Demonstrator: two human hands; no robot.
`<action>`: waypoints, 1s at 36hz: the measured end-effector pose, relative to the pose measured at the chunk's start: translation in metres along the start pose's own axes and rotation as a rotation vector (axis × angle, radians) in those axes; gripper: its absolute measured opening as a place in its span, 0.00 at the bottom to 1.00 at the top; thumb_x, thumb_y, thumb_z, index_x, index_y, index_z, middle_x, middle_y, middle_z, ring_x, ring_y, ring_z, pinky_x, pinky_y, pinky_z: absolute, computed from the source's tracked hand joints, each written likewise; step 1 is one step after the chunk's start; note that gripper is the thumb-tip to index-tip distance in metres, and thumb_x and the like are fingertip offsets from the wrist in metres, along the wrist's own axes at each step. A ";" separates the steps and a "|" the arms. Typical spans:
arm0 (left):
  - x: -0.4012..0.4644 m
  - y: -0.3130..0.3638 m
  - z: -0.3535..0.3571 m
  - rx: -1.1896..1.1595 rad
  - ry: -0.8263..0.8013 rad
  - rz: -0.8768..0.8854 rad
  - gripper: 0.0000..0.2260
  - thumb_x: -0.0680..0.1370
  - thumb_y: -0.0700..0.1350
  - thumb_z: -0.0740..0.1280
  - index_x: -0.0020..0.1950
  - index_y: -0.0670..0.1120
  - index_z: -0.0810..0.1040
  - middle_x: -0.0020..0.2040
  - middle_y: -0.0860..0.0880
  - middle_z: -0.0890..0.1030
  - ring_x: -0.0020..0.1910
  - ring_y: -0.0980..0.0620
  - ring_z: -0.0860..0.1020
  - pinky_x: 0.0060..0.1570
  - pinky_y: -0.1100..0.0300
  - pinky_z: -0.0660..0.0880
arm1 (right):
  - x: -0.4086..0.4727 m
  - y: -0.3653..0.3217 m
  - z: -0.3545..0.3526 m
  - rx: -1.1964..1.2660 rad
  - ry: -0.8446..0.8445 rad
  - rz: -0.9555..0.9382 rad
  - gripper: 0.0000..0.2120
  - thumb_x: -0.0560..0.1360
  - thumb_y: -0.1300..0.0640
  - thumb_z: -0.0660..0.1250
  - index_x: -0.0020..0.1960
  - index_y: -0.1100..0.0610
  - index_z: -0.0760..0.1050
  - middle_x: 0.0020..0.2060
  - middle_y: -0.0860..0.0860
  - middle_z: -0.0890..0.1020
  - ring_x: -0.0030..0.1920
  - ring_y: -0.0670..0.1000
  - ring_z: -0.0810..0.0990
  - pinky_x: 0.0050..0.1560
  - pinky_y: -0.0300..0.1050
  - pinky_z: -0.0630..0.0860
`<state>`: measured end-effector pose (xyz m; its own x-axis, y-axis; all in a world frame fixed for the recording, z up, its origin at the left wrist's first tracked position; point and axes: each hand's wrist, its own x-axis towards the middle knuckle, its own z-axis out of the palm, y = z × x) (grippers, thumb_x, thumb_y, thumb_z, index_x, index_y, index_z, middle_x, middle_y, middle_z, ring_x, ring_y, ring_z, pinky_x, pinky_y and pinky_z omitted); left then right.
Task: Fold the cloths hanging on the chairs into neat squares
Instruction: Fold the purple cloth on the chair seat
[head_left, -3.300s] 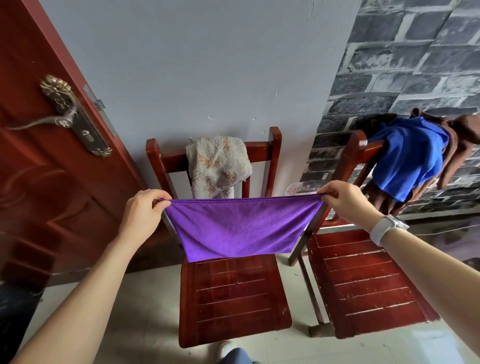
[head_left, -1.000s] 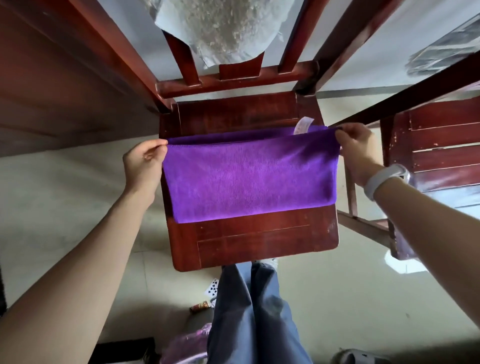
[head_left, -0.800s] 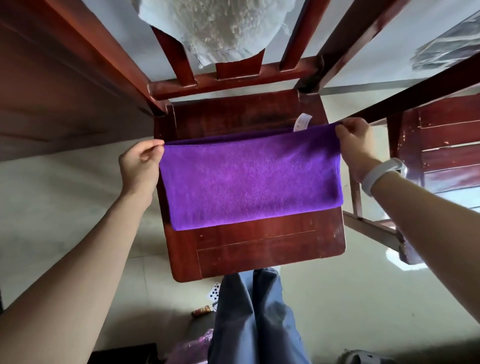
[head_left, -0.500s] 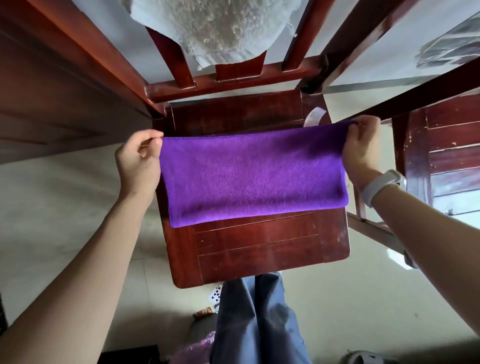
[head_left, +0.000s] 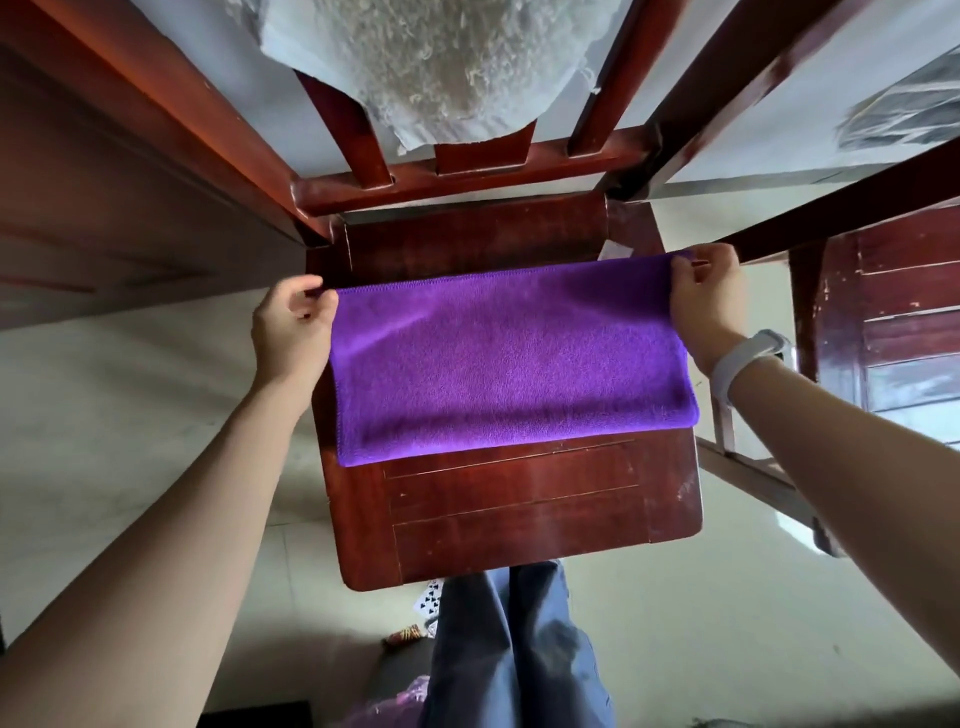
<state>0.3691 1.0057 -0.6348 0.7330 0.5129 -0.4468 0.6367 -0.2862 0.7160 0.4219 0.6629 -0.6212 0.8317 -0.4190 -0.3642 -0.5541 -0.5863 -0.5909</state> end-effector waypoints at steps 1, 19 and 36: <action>-0.001 0.001 0.000 -0.024 -0.008 -0.046 0.13 0.75 0.45 0.67 0.59 0.44 0.75 0.54 0.41 0.79 0.52 0.46 0.78 0.52 0.53 0.74 | -0.002 0.000 0.000 0.009 0.000 0.004 0.14 0.77 0.54 0.60 0.58 0.62 0.70 0.48 0.58 0.79 0.53 0.58 0.77 0.57 0.54 0.72; -0.074 -0.037 -0.017 0.249 -0.121 -0.006 0.10 0.79 0.42 0.60 0.44 0.36 0.74 0.33 0.46 0.71 0.36 0.47 0.68 0.38 0.56 0.64 | -0.065 0.061 -0.031 -0.123 -0.178 0.098 0.11 0.77 0.61 0.59 0.58 0.61 0.71 0.41 0.56 0.77 0.44 0.56 0.75 0.50 0.54 0.72; -0.055 -0.025 -0.003 0.048 0.076 -0.093 0.13 0.77 0.46 0.63 0.59 0.41 0.74 0.54 0.40 0.79 0.51 0.48 0.77 0.52 0.61 0.69 | -0.058 0.044 -0.019 -0.042 -0.125 0.129 0.26 0.66 0.46 0.59 0.61 0.56 0.68 0.40 0.47 0.75 0.43 0.53 0.75 0.49 0.50 0.72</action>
<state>0.3122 0.9874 -0.6268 0.6510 0.5985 -0.4669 0.7134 -0.2723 0.6457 0.3489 0.6477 -0.6125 0.7502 -0.4041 -0.5233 -0.6549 -0.5632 -0.5039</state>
